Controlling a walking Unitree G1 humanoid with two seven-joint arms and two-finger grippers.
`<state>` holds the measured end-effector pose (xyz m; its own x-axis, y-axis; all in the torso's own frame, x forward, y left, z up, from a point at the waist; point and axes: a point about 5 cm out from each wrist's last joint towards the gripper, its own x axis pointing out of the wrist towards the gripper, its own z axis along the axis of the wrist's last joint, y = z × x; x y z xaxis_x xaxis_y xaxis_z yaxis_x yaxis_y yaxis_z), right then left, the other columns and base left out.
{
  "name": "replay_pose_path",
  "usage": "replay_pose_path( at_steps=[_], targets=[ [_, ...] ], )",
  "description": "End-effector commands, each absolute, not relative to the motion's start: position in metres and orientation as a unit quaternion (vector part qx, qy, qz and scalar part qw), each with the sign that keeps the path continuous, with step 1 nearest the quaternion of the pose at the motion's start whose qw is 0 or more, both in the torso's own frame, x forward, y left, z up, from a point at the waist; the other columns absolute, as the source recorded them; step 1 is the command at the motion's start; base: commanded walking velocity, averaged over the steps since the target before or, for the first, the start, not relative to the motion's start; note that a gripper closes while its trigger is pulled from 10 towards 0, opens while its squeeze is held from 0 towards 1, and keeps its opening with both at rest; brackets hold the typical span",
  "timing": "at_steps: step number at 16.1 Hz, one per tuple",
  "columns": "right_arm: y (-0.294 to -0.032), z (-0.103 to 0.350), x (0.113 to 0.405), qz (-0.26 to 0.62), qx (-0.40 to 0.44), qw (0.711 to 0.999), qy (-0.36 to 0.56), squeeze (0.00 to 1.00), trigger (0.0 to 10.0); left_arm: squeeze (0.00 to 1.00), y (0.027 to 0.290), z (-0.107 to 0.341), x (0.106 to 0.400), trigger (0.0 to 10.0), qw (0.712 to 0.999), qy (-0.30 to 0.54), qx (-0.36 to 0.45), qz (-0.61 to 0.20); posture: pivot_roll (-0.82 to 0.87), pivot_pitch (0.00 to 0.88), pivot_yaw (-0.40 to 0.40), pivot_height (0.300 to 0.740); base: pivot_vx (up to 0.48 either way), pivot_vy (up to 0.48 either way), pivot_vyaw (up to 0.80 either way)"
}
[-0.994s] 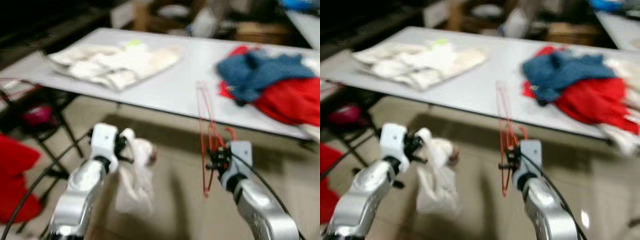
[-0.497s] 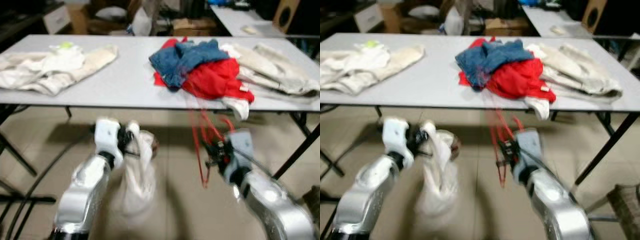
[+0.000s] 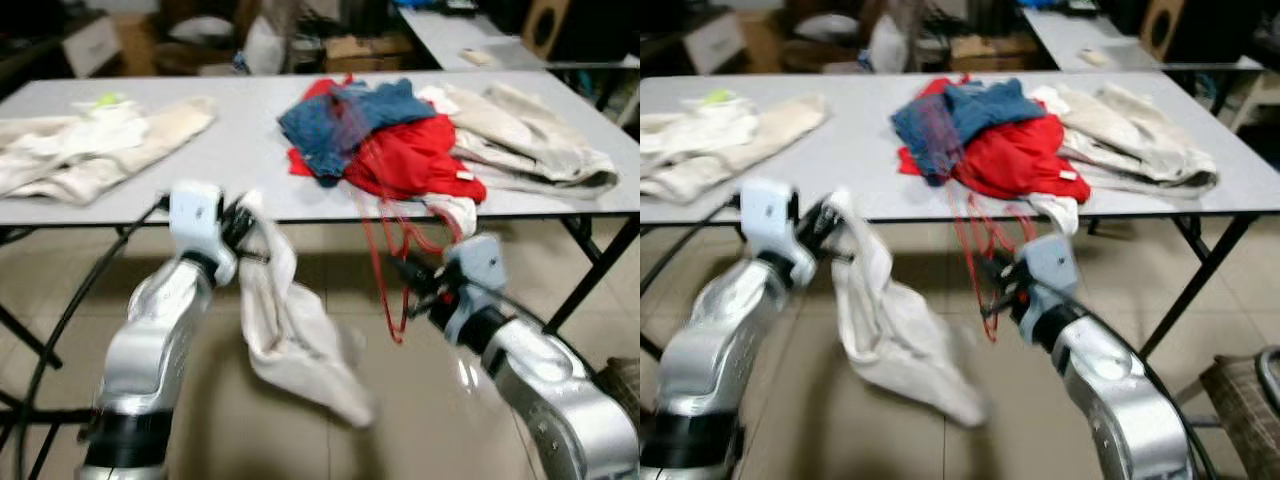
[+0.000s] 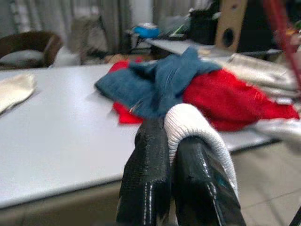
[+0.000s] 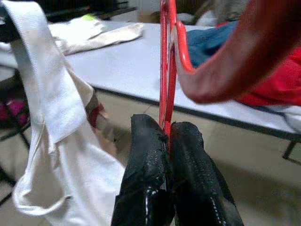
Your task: Hang hanger
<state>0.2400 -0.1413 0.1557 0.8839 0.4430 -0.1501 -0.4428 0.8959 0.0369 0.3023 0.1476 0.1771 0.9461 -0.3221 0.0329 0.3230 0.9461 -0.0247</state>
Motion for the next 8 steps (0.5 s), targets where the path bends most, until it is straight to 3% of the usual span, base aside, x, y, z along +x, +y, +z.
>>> replay_pose_path(
  at_steps=[1,3,6,8],
  targets=[
    [-0.138,0.165,0.244,0.236,0.007,0.97,0.057,0.0,10.0,0.0,0.159,0.177,0.304,10.0,0.989,-0.01,-0.012,-0.147,-0.08,0.0,0.044,0.74,0.382,0.0,0.0],
    [-0.13,0.174,0.24,0.324,-0.018,0.945,0.046,0.0,10.0,0.0,0.162,0.196,0.319,10.0,0.988,-0.038,-0.011,-0.148,-0.08,0.0,0.031,0.74,0.411,0.0,0.0],
    [-0.136,0.178,0.24,0.346,-0.041,0.937,0.04,0.0,10.0,0.0,0.165,0.212,0.333,10.0,0.988,-0.055,-0.001,-0.144,-0.08,0.0,0.031,0.74,0.435,0.0,0.0],
    [-0.152,0.187,0.239,0.369,-0.056,0.926,0.053,0.0,10.0,0.0,0.165,0.234,0.347,10.0,0.985,-0.07,0.009,-0.155,-0.08,0.0,0.032,0.74,0.446,0.0,-0.8]
  ],
)
